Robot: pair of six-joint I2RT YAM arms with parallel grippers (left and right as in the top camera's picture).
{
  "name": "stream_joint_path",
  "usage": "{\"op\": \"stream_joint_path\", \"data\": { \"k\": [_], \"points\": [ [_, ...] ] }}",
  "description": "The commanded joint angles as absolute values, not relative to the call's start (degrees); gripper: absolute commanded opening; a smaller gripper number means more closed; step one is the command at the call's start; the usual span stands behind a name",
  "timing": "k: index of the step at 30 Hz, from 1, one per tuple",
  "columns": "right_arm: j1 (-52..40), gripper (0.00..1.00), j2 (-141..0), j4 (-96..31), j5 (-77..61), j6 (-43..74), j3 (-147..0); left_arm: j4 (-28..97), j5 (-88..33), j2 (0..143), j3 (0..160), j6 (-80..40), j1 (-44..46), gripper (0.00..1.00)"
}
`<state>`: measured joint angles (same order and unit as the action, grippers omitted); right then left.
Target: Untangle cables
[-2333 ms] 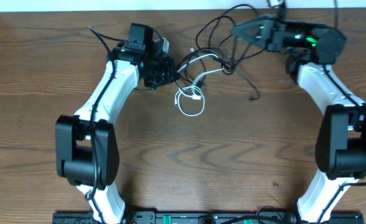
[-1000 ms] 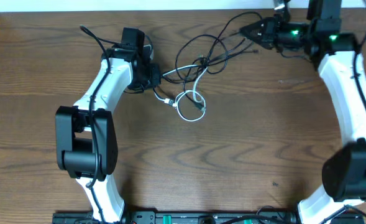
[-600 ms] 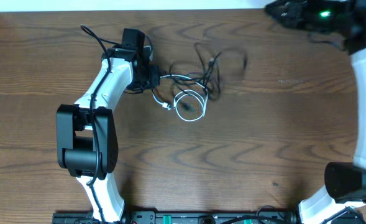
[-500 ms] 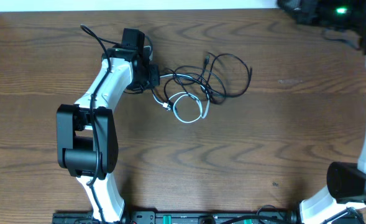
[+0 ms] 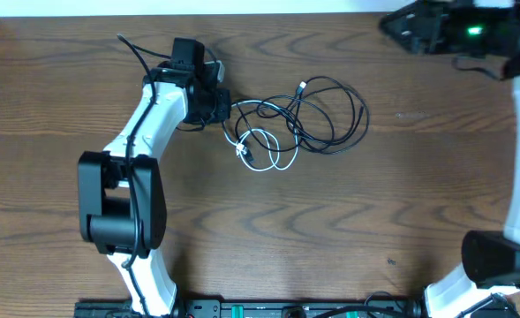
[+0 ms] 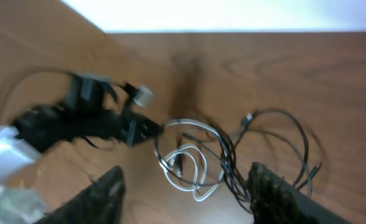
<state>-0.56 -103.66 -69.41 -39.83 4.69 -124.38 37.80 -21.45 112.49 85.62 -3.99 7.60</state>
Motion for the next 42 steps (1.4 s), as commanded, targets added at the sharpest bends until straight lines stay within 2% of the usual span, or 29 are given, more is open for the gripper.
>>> {"op": "stream_joint_path", "data": {
  "k": [1,10,20,26,35,42],
  "points": [
    [-3.0,0.65,-106.6,-68.8,-35.2,2.7,-121.4,37.6,-24.9,105.2,87.8,-2.0,7.4,0.07],
    [-7.7,0.78,-113.2,-67.6,-35.0,-1.4,-120.1,38.2,-24.9,95.8,87.8,-2.0,7.4,0.15],
    [-17.7,0.78,-121.1,-62.4,-37.9,-2.2,-120.1,39.0,-24.3,96.2,87.6,-2.2,7.0,0.15],
    [-22.8,0.78,-124.5,-59.3,-37.3,-3.5,-120.1,39.9,-19.9,96.2,87.6,-7.2,3.6,0.15],
    [-24.9,0.82,-125.3,-55.3,-20.8,-1.2,-120.0,43.9,-20.5,99.0,87.4,-7.6,2.2,0.15],
    [-25.2,0.79,-128.8,-55.7,-28.8,-12.1,-119.9,43.4,-21.9,101.4,87.4,-7.6,3.7,0.15]
  ]
}}
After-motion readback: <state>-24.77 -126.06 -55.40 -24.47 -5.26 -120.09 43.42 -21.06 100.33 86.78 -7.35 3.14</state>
